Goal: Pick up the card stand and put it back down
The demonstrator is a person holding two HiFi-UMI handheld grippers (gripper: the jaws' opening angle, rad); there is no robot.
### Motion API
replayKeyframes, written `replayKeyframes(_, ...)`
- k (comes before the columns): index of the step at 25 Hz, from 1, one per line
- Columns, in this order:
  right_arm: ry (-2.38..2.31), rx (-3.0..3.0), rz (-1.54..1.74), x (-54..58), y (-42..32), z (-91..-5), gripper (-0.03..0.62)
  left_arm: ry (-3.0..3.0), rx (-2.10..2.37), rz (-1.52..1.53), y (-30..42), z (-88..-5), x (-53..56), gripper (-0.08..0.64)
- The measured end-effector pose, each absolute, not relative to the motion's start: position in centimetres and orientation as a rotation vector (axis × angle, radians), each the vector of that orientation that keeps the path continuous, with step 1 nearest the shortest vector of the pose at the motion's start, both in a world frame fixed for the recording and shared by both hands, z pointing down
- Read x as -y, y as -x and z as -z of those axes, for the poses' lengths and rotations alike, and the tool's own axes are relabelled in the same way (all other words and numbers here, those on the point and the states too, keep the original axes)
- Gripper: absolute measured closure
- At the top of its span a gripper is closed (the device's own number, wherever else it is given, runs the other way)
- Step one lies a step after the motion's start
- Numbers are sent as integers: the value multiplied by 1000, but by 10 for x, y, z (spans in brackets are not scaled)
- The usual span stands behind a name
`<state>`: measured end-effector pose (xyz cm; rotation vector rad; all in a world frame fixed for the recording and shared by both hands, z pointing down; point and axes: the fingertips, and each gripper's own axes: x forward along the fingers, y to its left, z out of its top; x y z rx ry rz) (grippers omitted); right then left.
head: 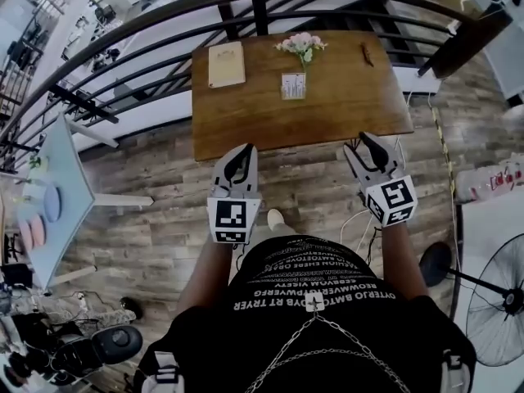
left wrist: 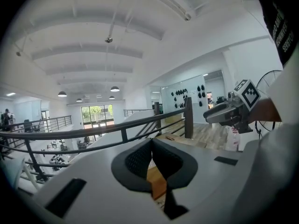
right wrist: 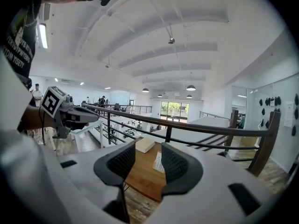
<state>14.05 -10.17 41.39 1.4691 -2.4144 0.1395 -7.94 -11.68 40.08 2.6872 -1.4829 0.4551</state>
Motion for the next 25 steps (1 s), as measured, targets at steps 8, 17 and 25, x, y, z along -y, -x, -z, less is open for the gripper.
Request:
replayKeyframes(8, -1488, 2392, -152, 134, -109, -420, 416, -2714, 1415, -465, 104, -411, 148, 532)
replayKeyframes(17, -1454, 2377, -188, 149, -96, -430, 414, -2679, 1378, -463, 109, -426, 160, 534)
replayKeyframes(25, -1412, 2335, -235, 177, -105, -454, 420, -2659, 1366, -504, 100, -435, 179, 532)
